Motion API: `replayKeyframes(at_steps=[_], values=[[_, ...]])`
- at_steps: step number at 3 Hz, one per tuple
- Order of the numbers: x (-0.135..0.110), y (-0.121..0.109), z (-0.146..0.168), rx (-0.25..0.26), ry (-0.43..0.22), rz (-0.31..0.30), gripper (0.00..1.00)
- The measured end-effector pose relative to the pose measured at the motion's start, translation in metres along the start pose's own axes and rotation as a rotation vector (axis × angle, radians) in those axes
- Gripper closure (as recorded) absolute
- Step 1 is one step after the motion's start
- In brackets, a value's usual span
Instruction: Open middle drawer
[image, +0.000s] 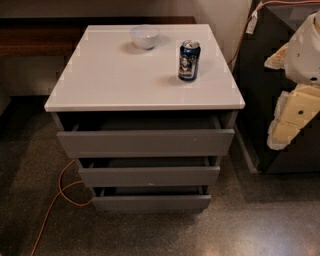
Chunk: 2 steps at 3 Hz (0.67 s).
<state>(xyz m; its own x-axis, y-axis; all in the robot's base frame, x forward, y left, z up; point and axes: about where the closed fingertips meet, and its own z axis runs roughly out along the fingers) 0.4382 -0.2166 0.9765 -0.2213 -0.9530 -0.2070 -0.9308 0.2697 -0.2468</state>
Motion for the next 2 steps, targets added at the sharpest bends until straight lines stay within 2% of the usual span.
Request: replayKeyframes(at_steps=[1,2], values=[[0.000,0.000,0.000,0.000,0.000,0.000,0.00],[-0.004,0.005,0.011,0.008,-0.031,-0.023,0.00]])
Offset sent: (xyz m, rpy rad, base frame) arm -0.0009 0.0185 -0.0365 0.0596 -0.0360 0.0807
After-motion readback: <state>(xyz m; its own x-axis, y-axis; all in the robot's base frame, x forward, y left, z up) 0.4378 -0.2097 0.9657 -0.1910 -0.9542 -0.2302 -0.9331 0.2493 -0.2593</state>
